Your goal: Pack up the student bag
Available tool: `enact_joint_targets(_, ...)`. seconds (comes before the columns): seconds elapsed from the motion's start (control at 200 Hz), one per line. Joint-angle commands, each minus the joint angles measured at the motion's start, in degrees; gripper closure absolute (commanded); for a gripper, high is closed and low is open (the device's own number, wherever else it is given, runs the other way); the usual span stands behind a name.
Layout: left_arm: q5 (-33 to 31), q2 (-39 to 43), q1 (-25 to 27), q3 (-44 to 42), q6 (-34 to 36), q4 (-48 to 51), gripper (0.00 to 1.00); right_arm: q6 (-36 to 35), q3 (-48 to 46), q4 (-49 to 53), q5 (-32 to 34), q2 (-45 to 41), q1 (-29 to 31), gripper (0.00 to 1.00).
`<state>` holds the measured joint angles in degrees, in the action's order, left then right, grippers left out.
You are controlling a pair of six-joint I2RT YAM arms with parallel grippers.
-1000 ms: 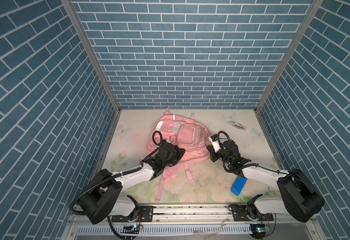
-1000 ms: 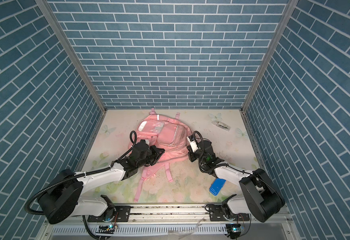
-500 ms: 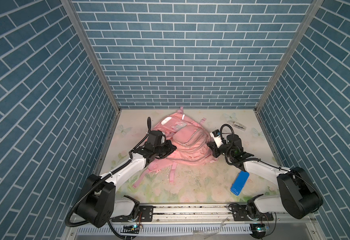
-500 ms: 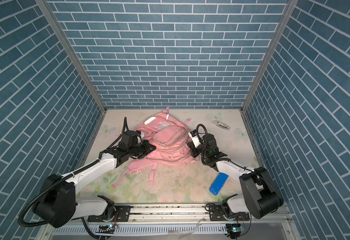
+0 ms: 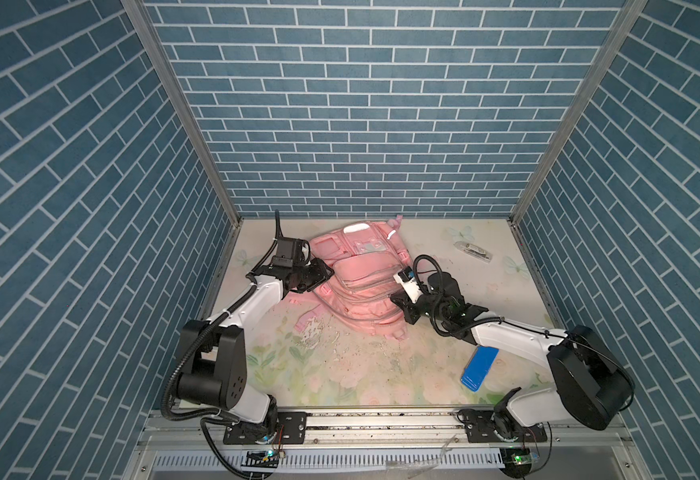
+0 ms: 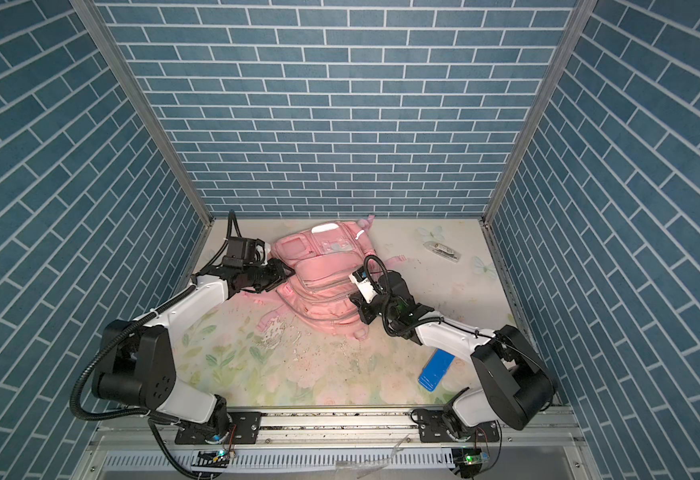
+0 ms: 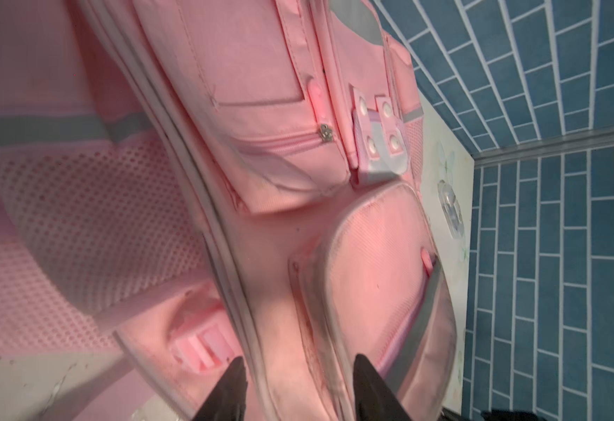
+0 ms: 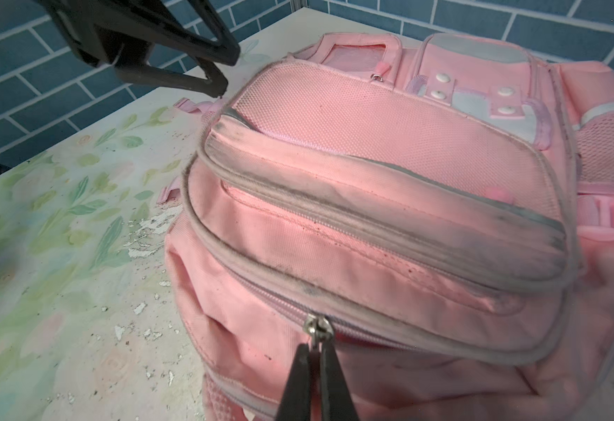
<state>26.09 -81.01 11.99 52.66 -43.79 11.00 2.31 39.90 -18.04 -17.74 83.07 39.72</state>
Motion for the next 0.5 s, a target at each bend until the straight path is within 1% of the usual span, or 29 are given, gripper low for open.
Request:
enact_joint_targets(0.0,-3.74,8.95,4.16,-9.31,-14.47,-8.03,0.47,1.43,1.85,-1.4,0.91,0.92,0.73,1.0)
enact_joint_targets(0.085,-11.1,15.45,11.24,-15.62,-23.97,-13.0,0.46,1.05,1.94,-1.0,1.02,1.31,1.28,1.0)
enact_joint_targets(0.165,-17.01,19.47,17.38,-20.67,-32.77,-18.45,0.45,0.53,1.78,-0.44,1.43,1.15,1.78,1.0)
enact_joint_targets(0.245,-22.6,21.48,22.66,-24.12,-39.96,-22.83,0.44,0.07,1.27,-0.3,1.76,0.54,2.15,1.0)
enact_joint_targets(0.32,-28.07,21.5,27.52,-25.87,-46.45,-26.62,0.39,-0.2,0.81,-0.33,2.09,0.05,2.42,1.0)
enact_joint_targets(0.37,-29.24,19.9,30.01,-26.57,-51.08,-30.23,0.38,-0.45,0.62,-0.33,2.18,-0.01,2.54,1.0)
enact_joint_targets(0.425,-28.18,17.19,31.27,-26.59,-52.98,-34.32,0.38,-0.56,0.45,-0.24,2.39,-0.23,2.81,1.0)
enact_joint_targets(0.495,-28.32,14.41,33.19,-24.59,-54.29,-34.32,0.38,-0.8,0.23,-0.35,2.86,-0.36,3.07,1.0)
